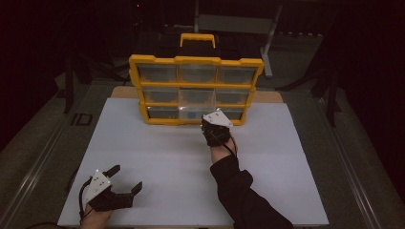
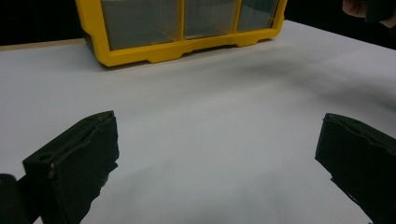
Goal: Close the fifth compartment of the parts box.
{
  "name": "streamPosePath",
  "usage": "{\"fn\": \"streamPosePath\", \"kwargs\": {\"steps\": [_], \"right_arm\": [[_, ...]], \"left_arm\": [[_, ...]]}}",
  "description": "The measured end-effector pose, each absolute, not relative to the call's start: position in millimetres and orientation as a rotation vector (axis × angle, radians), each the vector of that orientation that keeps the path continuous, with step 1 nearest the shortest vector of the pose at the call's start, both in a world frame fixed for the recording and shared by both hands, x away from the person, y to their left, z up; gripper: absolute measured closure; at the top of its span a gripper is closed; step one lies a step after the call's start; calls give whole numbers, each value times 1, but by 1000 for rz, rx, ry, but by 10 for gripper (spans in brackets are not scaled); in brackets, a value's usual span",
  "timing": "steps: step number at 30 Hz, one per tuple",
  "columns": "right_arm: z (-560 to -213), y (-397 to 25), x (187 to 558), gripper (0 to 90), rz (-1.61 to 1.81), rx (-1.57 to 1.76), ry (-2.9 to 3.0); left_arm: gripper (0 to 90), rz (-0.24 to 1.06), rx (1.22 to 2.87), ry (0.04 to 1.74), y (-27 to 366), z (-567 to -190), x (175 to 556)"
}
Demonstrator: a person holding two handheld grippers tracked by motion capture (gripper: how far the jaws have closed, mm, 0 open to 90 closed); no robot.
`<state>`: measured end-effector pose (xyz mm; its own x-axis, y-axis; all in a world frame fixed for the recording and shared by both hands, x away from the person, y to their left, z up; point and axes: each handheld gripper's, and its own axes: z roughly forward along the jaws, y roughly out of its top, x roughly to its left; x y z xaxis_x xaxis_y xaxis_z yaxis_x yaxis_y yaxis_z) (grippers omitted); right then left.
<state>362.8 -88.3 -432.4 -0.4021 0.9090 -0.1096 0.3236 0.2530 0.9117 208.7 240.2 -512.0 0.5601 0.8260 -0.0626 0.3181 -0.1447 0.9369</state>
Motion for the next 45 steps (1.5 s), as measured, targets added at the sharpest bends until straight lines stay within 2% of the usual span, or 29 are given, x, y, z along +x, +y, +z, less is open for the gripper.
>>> {"fn": "streamPosePath", "kwargs": {"steps": [45], "right_arm": [[-419, -92, 391, 900, 1106, 1138, 1855]], "left_arm": [[0, 591, 1718, 963, 241, -512, 208]]}}
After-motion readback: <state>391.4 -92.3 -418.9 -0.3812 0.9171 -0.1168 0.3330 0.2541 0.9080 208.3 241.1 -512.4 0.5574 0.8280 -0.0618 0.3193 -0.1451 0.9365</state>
